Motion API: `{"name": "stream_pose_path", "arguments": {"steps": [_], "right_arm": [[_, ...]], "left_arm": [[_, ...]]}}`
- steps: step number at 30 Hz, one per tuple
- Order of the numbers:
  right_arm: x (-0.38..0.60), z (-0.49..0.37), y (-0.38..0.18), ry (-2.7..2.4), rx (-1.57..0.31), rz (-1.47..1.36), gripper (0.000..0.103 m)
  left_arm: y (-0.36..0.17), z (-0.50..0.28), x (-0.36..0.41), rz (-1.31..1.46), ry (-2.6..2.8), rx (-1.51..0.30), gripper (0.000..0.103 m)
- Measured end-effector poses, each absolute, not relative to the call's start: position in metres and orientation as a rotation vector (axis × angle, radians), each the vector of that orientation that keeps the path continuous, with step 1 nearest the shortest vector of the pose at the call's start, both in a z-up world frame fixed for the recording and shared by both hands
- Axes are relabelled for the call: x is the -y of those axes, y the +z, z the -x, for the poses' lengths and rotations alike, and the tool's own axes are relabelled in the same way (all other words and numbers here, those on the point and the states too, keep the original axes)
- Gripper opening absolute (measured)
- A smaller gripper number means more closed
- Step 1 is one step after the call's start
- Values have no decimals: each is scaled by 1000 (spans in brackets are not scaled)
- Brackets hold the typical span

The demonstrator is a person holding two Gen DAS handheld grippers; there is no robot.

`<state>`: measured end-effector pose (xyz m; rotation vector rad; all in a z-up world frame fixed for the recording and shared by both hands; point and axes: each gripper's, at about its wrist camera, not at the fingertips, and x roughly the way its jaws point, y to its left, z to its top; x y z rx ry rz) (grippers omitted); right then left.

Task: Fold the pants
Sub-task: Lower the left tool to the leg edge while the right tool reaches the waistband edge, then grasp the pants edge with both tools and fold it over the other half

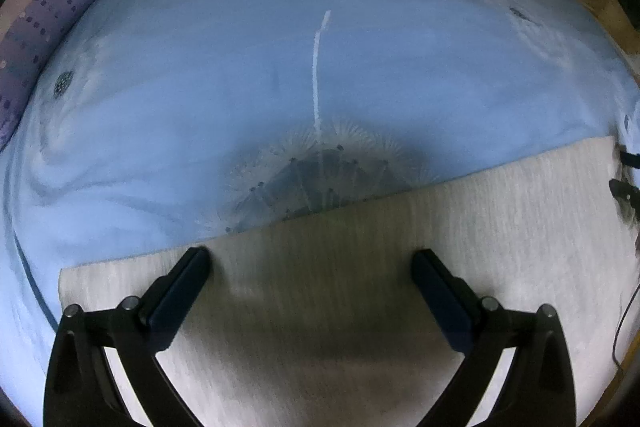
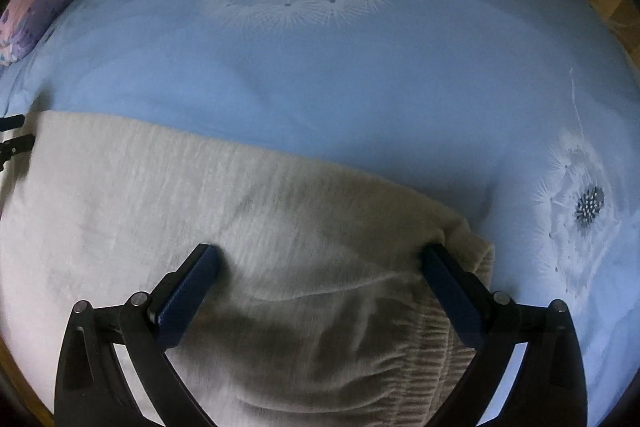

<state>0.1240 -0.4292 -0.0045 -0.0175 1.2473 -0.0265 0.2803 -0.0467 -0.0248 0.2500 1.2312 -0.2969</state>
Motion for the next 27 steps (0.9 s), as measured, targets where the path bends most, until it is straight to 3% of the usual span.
{"name": "stream_pose_path", "arguments": {"steps": [8, 10, 11, 13, 14, 15, 16, 18, 19, 21, 27], "right_arm": [[426, -124, -6, -39, -1213, 12, 103], [421, -120, -5, -37, -1207, 13, 97], [424, -120, -5, -36, -1205, 13, 93], [423, -114, 2, -33, -1202, 18, 70], [422, -114, 4, -33, -1200, 20, 63], [421, -111, 7, -34, -1197, 24, 45], [421, -110, 10, -32, -1196, 18, 35], [422, -108, 14, -25, -1202, -6, 14], [423, -106, 16, -20, -1200, -19, 6], [425, -97, 23, -12, -1188, -47, 3], [426, -74, 60, 17, -1123, -55, 2]], "left_arm": [[-28, -276, 51, -254, -300, -1197, 103], [-28, -273, 56, -257, -289, -1197, 102], [-27, -269, 59, -255, -287, -1198, 98], [-23, -261, 66, -250, -304, -1194, 87], [-21, -261, 68, -250, -314, -1192, 75], [-19, -262, 68, -249, -322, -1191, 61], [-16, -258, 72, -249, -326, -1189, 52], [-11, -252, 69, -242, -323, -1191, 14], [-8, -251, 68, -230, -317, -1199, 9], [-3, -248, 65, -203, -315, -1198, 5], [27, -239, 56, -142, -334, -1148, 4]]}}
